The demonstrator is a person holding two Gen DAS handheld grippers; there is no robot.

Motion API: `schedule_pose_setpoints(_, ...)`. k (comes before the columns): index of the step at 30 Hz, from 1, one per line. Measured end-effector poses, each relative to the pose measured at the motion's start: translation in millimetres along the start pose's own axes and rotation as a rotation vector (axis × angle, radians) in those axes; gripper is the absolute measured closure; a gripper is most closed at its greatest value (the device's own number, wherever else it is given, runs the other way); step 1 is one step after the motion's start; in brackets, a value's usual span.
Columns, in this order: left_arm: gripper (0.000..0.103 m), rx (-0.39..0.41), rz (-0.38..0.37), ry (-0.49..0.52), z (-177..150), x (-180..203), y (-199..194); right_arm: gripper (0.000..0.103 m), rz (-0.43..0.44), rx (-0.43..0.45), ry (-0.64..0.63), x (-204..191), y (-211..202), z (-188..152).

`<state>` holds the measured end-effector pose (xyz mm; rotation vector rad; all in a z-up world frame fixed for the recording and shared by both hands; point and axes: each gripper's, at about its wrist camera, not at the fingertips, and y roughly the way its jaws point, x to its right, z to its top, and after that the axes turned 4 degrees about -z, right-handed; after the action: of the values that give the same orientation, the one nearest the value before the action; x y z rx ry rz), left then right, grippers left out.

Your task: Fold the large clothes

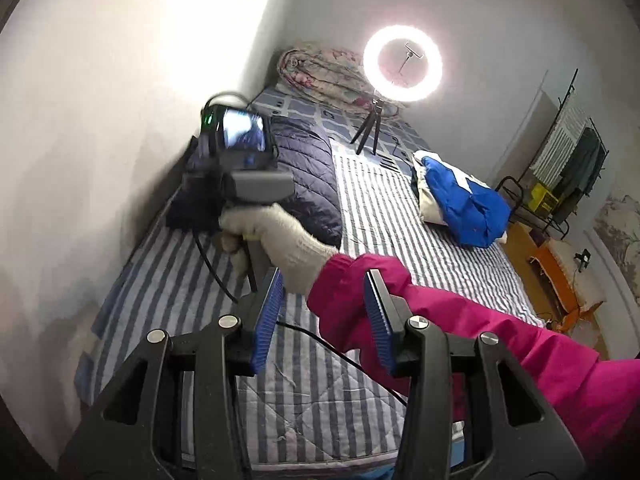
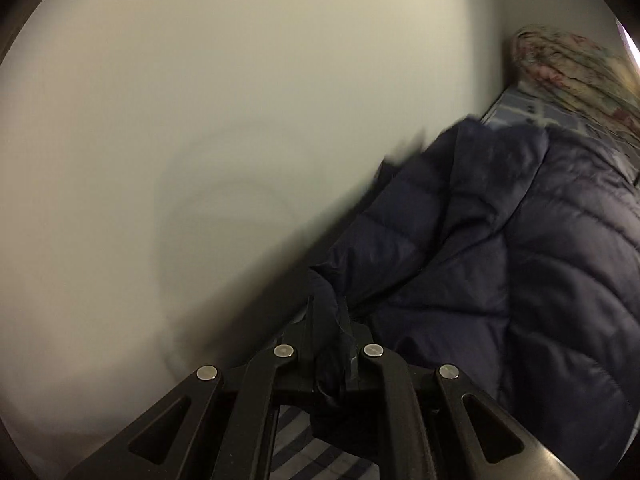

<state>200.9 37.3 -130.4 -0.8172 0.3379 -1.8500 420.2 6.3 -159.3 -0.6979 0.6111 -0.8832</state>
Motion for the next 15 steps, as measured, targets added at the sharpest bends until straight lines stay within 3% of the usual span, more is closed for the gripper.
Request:
schedule_pose_setpoints(6, 0.060, 0.004, 0.001, -0.017, 2, -4, 0, 0.099, 0.103, -0.009, 0.054, 21, 1, -1)
schedule_pose_setpoints(9, 0.060, 0.007, 0.003, -0.018, 0, -6, -3, 0.089, 0.200, -0.015, 0.077, 28, -10, 0)
schedule_pose_setpoints(13, 0.060, 0.009, 0.002, -0.018, 1, -5, -3, 0.060, 0.344, 0.023, 0.087, 31, -54, -12)
schedule_pose_setpoints(14, 0.060, 0.008, 0.001, -0.013, 1, -4, -2, 0.045, 0.353, 0.039, 0.092, 35, -65, -12)
schedule_pose_setpoints(15, 0.060, 0.008, 0.001, -0.011, 1, -2, -2, 0.041, 0.349, 0.054, 0.101, 37, -73, -4)
